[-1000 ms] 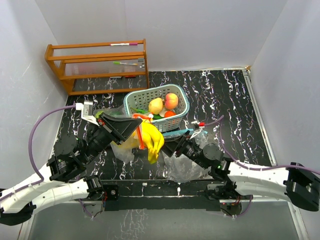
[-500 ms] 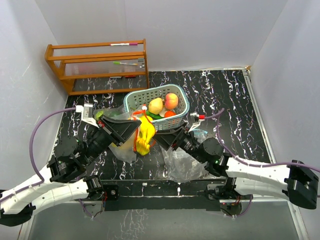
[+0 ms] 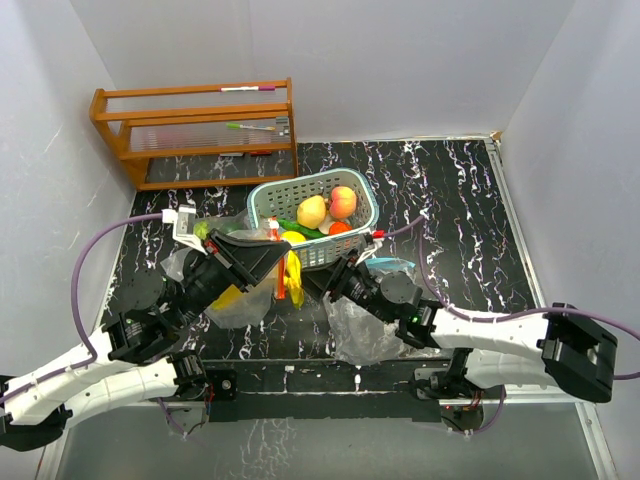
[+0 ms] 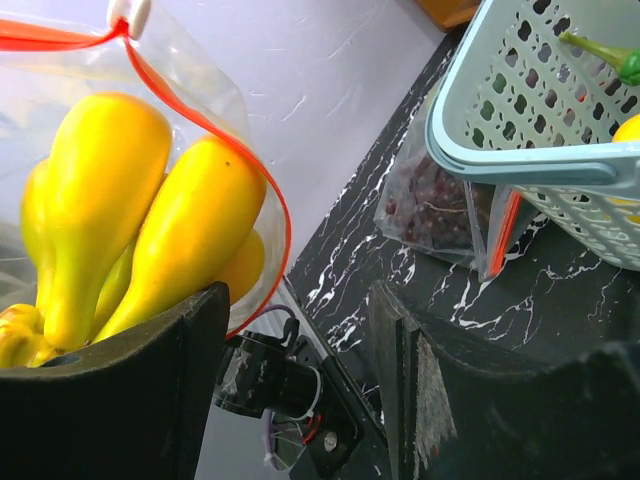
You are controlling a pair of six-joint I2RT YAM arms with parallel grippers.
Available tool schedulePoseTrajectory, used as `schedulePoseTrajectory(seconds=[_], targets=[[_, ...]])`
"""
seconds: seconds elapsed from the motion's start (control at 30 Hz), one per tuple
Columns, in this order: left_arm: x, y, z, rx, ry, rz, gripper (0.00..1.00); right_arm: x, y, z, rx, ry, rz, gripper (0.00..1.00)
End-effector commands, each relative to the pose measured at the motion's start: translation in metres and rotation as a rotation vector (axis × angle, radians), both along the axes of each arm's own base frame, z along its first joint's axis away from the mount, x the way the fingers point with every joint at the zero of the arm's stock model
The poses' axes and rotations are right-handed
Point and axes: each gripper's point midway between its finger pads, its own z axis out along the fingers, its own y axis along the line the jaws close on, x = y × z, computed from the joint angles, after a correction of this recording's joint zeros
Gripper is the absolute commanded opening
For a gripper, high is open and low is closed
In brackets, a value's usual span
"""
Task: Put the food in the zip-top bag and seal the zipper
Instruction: Place the fake fruit in the zipper food storage bag.
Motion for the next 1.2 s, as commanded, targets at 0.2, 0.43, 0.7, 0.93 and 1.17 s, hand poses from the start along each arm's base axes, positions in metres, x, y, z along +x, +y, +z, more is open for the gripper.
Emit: schedulePoseTrajectory(seconds=[0.2,0.43,0.7,0.93,1.17], targets=[[-0.009,0.007,0.026,-0.088,-0.043,-0.027,0.0,0.005,0.016,0.045,0.136,-0.069,0.01,0.58],[-0.009,0.004,0.019,-0.092,-0.025,-0.035,0.0,-0.001,0.037,0.072,0.161,-0.145,0.087,0.52],[-0.012,0.001,0.023,-0.099,-0.037,-0.059,0.0,-0.008,0.044,0.07,0.234,-0.131,0.144,0.18],[-0.013,0.0,0.021,-0.132,-0.036,-0.071,0.0,-0.007,0.033,0.053,0.224,-0.06,0.12,0.33],[-0.016,-0.006,0.027,-0.132,-0.055,-0.098,0.0,-0.009,0.023,0.041,0.226,-0.023,0.111,0.62]])
